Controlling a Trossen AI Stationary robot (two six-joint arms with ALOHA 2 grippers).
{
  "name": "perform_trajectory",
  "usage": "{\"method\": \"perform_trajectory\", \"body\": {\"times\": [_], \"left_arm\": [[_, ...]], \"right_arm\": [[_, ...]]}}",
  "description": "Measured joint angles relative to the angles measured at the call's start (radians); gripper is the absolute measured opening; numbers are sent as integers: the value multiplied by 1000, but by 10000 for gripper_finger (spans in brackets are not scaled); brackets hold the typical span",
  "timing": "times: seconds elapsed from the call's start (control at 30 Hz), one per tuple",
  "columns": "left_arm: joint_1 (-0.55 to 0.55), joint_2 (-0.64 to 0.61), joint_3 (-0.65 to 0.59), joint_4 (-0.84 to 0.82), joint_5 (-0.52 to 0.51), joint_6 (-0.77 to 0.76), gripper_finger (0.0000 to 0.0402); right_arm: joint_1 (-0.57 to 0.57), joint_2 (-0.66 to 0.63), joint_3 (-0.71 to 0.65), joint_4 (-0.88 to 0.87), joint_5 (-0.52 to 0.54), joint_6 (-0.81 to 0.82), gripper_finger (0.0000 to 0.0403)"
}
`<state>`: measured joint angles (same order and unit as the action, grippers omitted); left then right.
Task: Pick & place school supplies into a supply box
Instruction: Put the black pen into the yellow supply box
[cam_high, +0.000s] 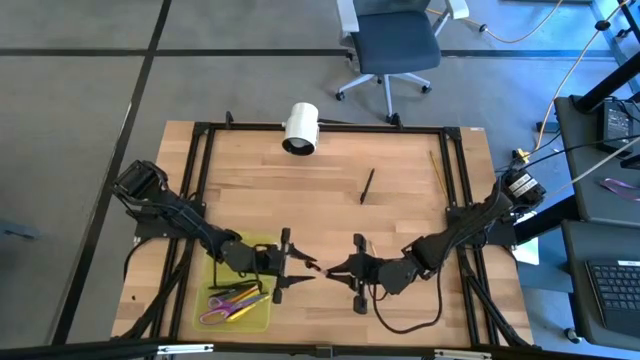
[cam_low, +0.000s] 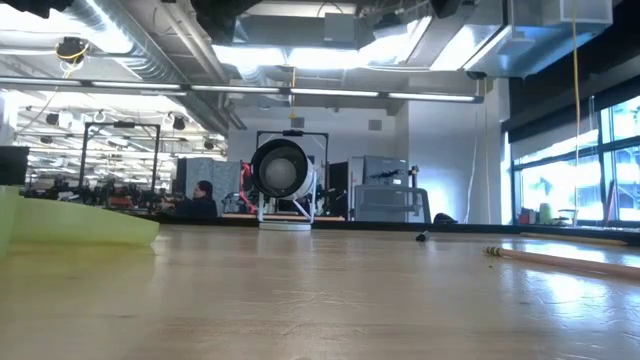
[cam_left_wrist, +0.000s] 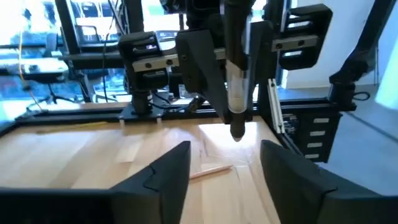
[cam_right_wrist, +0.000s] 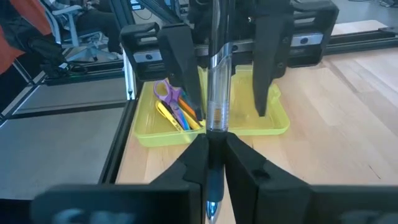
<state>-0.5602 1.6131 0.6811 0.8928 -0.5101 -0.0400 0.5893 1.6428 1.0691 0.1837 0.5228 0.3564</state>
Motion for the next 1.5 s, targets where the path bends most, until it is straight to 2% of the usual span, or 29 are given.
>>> {"method": "perform_trajectory", "body": {"times": [0.1,0.3,0.63,0.7,0.97,1.33,1.5], "left_arm": [[-1,0,0,0,16,-43,204],[24,0,0,77,-2,-9,203],[69,0,5,192,200,2,175],[71,0,6,201,225,2,167],[73,0,6,228,222,63,121],[73,0,6,235,214,103,32],[72,0,6,232,216,113,27]], "right_arm": [[0,0,0,0,0,0,44],[0,0,0,0,-1,-1,45],[0,0,0,-1,0,-1,45],[-2,0,0,-1,-1,-2,45],[-21,0,1,-2,-4,-3,45],[-23,0,1,-2,-6,-28,52],[-24,0,1,-19,-34,-69,74]]}}
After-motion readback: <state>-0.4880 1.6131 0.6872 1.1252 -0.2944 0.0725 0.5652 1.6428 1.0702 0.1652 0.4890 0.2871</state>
